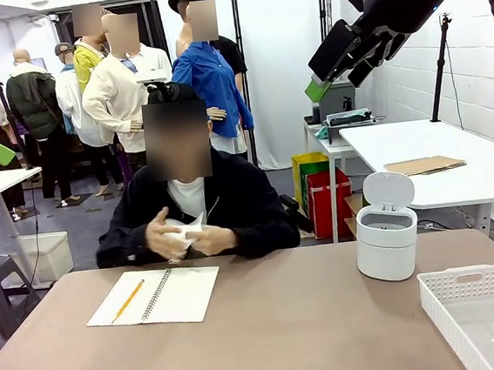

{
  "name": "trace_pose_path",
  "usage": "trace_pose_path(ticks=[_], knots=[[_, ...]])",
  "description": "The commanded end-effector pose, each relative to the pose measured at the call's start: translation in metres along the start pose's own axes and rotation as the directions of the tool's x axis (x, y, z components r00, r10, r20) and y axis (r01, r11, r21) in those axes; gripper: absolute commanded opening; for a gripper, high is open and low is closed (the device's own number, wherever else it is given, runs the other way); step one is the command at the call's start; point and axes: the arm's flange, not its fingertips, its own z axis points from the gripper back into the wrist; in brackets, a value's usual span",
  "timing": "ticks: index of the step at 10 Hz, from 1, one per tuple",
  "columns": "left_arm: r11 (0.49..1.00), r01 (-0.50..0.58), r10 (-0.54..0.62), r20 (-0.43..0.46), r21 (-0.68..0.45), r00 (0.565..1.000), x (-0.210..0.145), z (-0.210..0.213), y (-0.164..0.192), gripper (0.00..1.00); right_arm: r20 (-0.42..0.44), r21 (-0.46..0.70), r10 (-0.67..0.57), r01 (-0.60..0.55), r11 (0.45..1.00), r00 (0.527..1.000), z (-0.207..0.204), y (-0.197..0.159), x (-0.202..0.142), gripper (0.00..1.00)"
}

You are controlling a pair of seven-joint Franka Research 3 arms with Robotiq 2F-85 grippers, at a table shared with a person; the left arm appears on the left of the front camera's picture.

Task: Sort the paper based on its condition.
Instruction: If a person hands you a paper, place it in the Organizing basket , and if it's crumpled, put it in the Trash can.

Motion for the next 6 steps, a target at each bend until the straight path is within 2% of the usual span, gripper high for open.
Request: trace_pose_path(ticks=[1,6], knots=[[1.0,-0.005,0.005,-0.003,0.007,1.0,-0.0008,0.0002,0.0016,1.0,0.0,-0.001,0.006,-0.006,1.0,1.0,0.0001,0.0001,0.0,1.0],[1.0,-0.005,0.005,-0.003,0.007,1.0,-0.0008,0.0002,0.0016,1.0,0.0,-0.001,0.006,-0.006,1.0,1.0,0.0001,0.0001,0.0,1.0]])
